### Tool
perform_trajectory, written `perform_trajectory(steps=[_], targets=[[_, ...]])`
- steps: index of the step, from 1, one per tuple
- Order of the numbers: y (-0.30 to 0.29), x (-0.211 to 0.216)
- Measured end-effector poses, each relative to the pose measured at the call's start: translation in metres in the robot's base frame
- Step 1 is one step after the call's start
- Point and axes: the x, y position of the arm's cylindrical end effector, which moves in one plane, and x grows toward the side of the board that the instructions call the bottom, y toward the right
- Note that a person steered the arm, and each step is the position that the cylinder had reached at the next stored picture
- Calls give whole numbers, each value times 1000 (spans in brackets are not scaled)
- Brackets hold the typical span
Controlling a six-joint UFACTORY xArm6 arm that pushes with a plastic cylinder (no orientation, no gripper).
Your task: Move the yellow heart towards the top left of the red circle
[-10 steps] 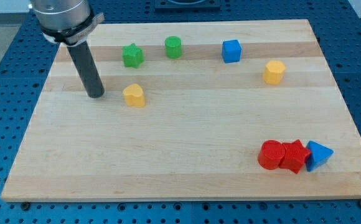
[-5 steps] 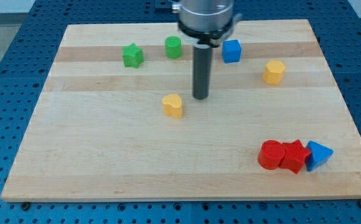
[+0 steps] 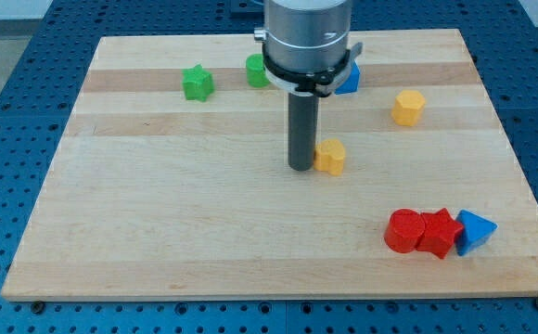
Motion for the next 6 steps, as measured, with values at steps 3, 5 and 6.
perform_trajectory(steps=[3, 5, 6], targets=[[13, -24], [65, -24], [64, -24]])
